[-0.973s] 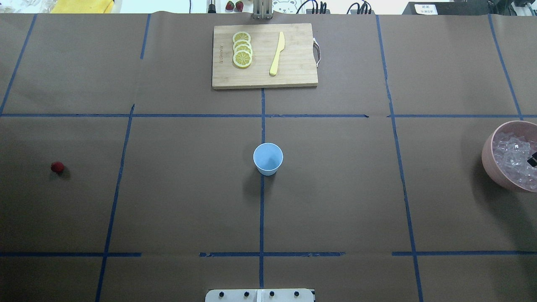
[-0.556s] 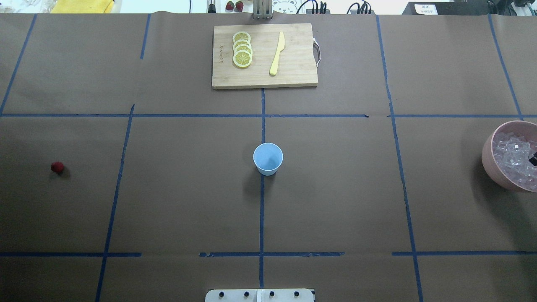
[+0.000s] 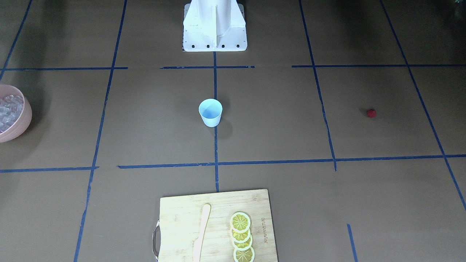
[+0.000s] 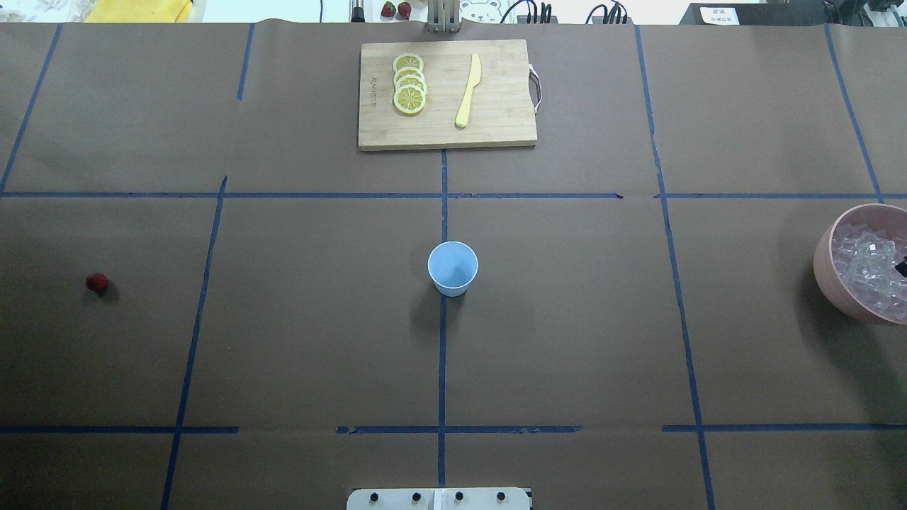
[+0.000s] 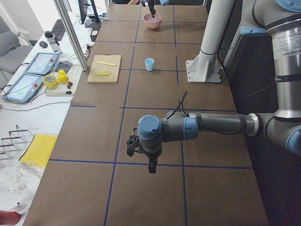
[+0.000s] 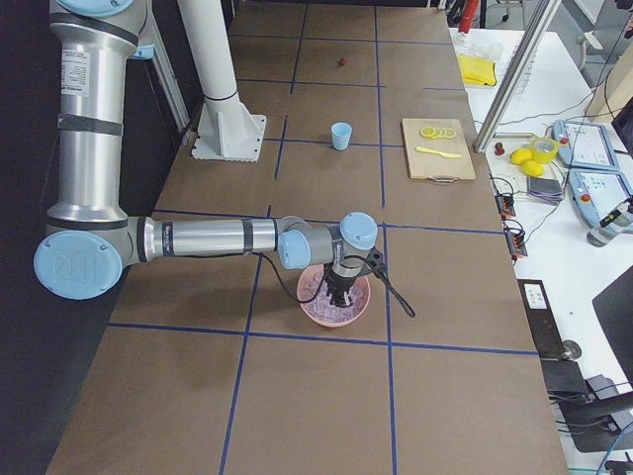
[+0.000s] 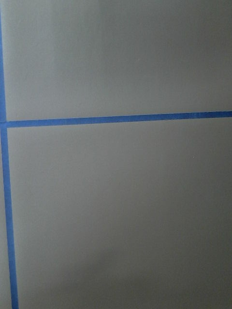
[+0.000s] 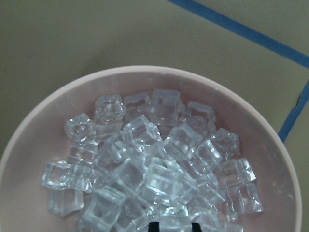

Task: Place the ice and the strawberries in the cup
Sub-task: 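Lower the right gripper into the pink bowl and grasp an ice cube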

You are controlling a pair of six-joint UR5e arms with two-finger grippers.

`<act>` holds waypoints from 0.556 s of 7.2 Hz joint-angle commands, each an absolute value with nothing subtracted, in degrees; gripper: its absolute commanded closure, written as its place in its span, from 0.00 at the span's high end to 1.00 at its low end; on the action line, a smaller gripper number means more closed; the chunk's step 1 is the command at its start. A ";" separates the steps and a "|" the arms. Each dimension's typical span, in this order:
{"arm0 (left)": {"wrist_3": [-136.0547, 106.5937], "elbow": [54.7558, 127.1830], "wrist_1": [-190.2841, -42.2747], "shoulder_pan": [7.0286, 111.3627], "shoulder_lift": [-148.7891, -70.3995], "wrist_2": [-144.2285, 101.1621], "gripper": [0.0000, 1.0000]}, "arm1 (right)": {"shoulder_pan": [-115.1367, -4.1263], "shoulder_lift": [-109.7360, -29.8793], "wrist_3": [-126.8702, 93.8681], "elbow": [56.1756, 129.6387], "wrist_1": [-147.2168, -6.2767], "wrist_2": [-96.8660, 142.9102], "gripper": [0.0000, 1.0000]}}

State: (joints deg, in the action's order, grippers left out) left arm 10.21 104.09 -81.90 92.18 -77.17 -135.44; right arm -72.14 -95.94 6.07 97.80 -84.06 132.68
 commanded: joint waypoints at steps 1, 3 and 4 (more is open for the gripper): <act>10.20 104.32 -81.83 92.11 -77.17 -135.44 1.00 | -74.52 -98.51 6.06 103.16 -84.55 132.72 0.00; 10.20 104.33 -81.74 92.11 -77.17 -135.44 1.00 | -74.88 -100.02 5.54 106.16 -84.64 132.89 0.00; 10.20 104.41 -81.74 92.11 -77.17 -135.53 1.00 | -74.80 -100.02 2.40 107.91 -84.81 133.06 0.00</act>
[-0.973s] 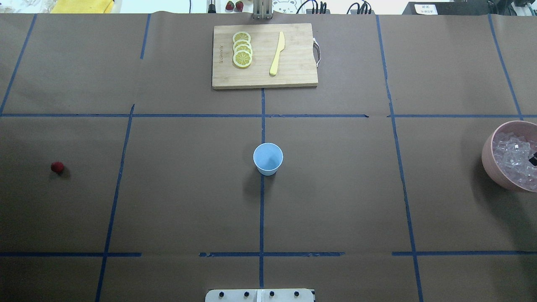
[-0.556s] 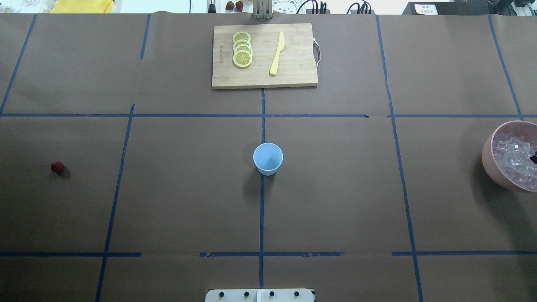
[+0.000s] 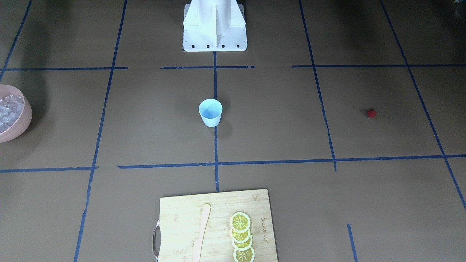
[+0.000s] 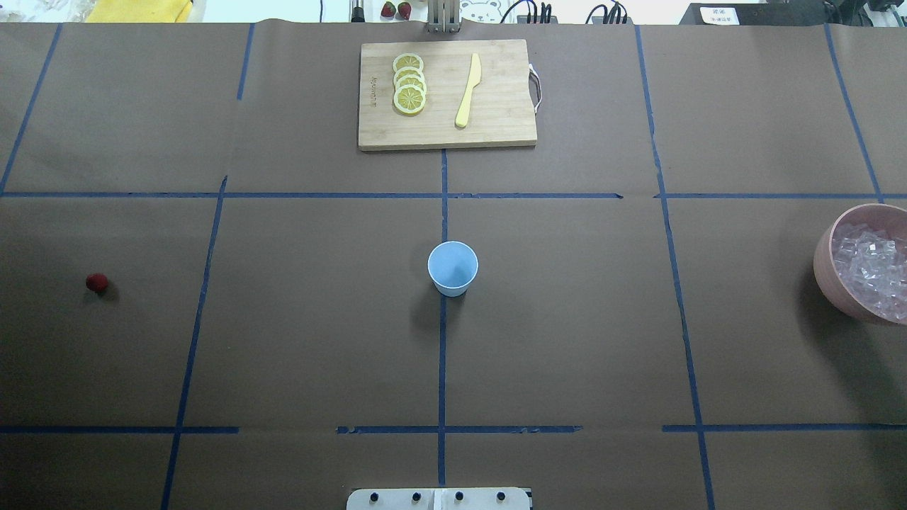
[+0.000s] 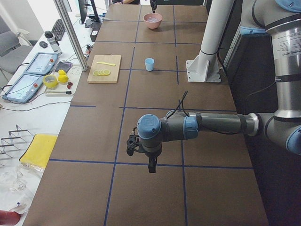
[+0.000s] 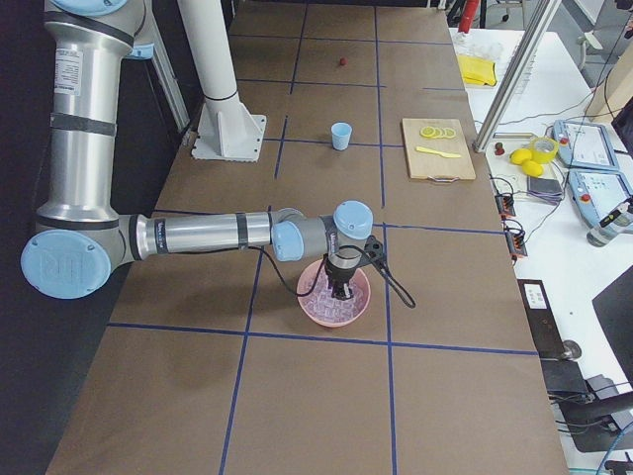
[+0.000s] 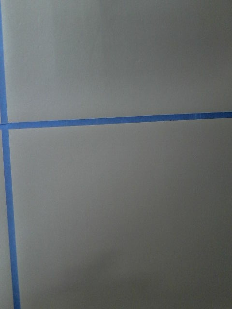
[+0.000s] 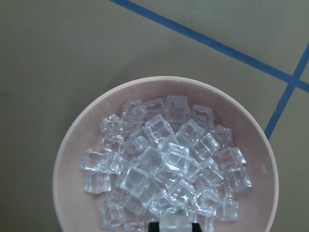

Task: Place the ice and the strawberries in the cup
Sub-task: 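Carry the ice cube with the right gripper over the light blue cup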

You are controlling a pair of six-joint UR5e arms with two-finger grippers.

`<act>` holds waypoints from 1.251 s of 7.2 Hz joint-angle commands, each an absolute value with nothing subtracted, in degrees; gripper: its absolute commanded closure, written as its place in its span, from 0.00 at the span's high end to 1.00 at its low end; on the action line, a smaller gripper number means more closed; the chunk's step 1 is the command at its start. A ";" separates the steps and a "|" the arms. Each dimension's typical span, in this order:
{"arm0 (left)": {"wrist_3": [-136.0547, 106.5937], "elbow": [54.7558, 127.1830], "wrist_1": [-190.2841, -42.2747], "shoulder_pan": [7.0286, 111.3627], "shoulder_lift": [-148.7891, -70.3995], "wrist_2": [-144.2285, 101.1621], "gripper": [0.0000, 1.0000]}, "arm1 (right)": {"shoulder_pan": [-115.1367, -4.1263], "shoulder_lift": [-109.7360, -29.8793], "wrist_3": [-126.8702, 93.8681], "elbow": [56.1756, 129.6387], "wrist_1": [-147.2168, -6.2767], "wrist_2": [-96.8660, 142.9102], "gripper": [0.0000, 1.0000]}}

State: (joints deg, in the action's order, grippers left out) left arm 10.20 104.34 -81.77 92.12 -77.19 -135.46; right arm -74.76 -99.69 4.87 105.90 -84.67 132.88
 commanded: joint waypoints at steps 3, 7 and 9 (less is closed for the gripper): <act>10.20 104.24 -81.74 92.20 -77.08 -139.11 1.00 | -71.48 -99.41 -15.05 115.72 -85.08 137.28 0.00; 10.28 104.76 -82.96 92.11 -77.17 -139.22 1.00 | -53.22 -83.37 -55.19 121.38 -84.81 135.36 0.01; 9.76 104.59 -83.23 92.11 -77.17 -139.13 1.00 | -40.15 -70.29 -75.41 119.11 -85.34 126.09 0.02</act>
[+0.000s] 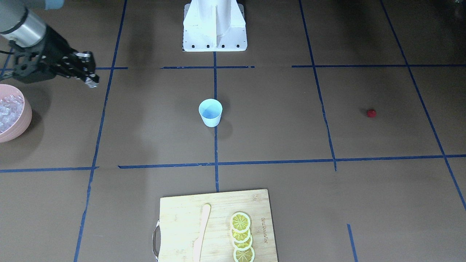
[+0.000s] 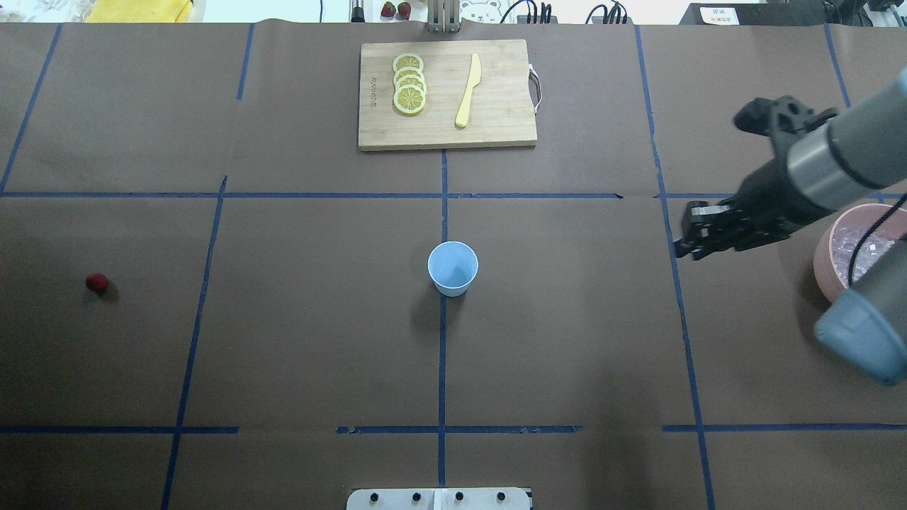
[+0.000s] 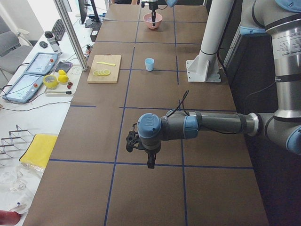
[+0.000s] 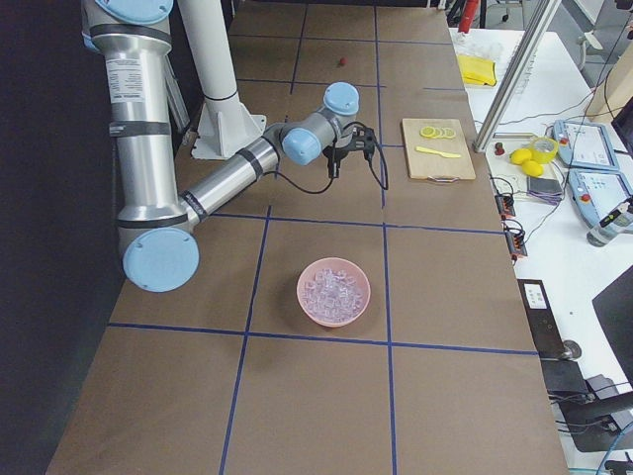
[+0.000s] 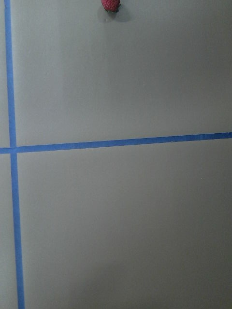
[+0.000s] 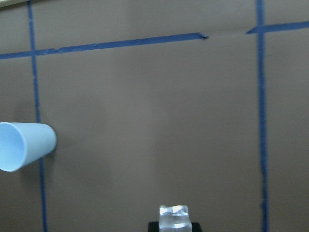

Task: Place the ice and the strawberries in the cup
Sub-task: 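Carry the ice cube with the right gripper over the light blue cup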

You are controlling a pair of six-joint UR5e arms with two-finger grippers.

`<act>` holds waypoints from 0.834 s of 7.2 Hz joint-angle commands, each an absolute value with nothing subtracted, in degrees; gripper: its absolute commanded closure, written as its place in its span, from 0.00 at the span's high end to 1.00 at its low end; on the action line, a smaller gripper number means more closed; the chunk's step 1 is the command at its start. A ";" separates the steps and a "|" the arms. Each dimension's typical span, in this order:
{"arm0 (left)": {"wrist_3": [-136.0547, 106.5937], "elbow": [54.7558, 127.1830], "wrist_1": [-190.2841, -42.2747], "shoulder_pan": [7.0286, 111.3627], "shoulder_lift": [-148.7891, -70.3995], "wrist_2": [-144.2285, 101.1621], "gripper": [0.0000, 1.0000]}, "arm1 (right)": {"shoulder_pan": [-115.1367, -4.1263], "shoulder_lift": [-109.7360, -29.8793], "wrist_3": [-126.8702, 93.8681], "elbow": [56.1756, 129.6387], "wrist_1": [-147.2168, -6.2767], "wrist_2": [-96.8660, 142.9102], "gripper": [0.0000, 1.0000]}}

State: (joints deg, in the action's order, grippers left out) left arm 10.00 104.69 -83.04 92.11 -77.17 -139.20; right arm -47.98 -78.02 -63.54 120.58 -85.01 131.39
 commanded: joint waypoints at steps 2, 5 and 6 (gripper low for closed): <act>9.67 104.68 -83.15 92.11 -77.17 -139.13 1.00 | -35.09 -60.17 -83.37 110.35 -85.08 120.26 0.03; 9.76 104.68 -83.23 92.11 -77.17 -139.13 1.00 | -32.52 -49.78 -87.27 98.21 -84.73 115.59 0.03; 9.67 104.68 -83.23 92.11 -77.17 -139.13 1.00 | -32.17 -49.57 -88.23 97.74 -84.73 115.23 0.03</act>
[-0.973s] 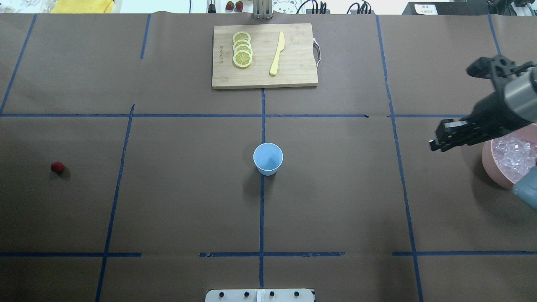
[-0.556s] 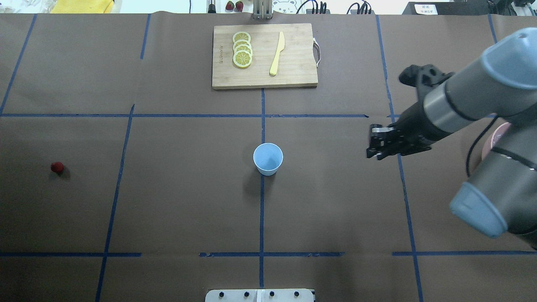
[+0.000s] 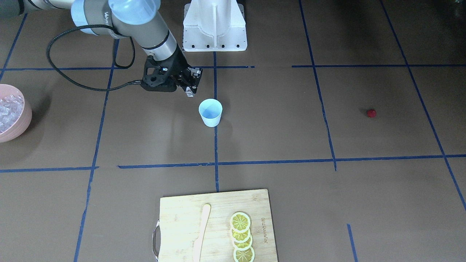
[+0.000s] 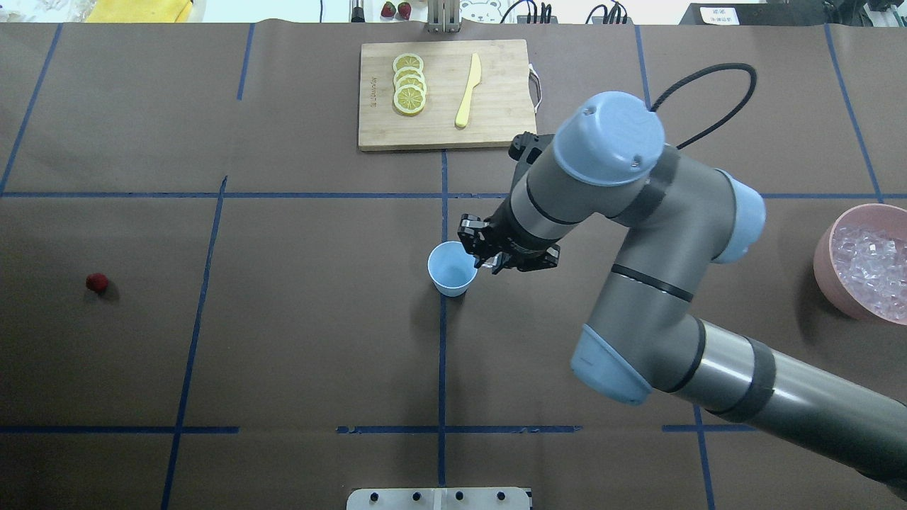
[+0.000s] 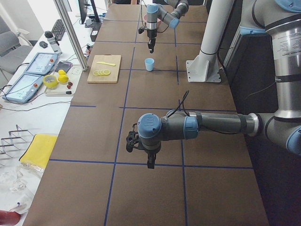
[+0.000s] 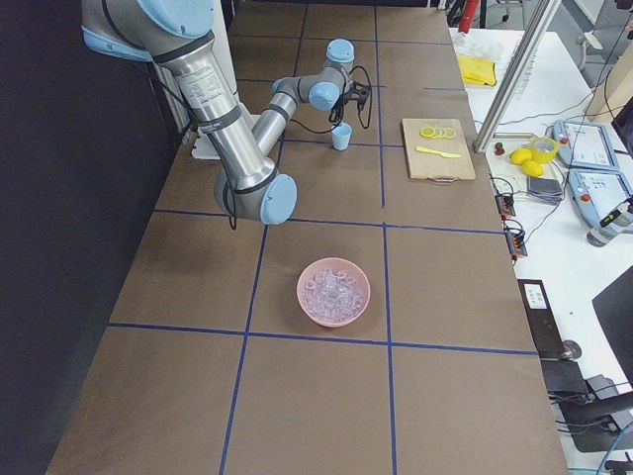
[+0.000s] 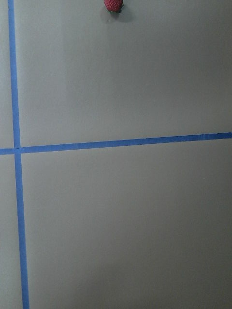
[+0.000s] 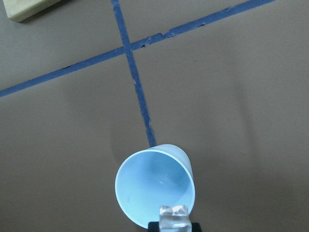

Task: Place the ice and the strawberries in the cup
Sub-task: 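Carry the ice cube with the right gripper over the light blue cup, then open the right gripper to drop the ice cube into the cup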

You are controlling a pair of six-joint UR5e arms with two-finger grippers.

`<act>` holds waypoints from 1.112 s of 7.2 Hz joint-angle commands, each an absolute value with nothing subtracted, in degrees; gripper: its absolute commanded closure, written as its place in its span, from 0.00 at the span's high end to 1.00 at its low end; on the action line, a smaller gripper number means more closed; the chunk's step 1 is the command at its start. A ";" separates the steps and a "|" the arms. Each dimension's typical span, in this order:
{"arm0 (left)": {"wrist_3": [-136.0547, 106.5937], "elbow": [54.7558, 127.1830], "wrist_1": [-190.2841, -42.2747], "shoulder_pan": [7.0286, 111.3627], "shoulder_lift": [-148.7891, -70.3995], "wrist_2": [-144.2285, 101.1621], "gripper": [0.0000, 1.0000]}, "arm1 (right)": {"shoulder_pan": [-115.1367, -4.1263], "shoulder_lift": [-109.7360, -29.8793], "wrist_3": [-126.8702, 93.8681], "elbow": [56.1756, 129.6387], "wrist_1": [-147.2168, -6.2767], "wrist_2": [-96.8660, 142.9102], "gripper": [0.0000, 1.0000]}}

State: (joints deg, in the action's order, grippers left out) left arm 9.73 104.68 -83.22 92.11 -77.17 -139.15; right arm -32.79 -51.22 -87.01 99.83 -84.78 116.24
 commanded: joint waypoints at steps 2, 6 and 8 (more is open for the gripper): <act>9.67 104.68 -83.23 92.11 -77.17 -139.13 1.00 | -31.64 -49.31 -88.24 96.95 -84.73 114.87 0.06; 9.75 104.50 -83.15 92.11 -77.17 -139.13 1.00 | -31.64 -49.31 -88.33 96.86 -84.81 114.87 0.56; 9.75 104.50 -83.14 92.11 -77.17 -139.13 1.00 | -31.64 -49.22 -88.42 96.77 -84.90 114.87 0.57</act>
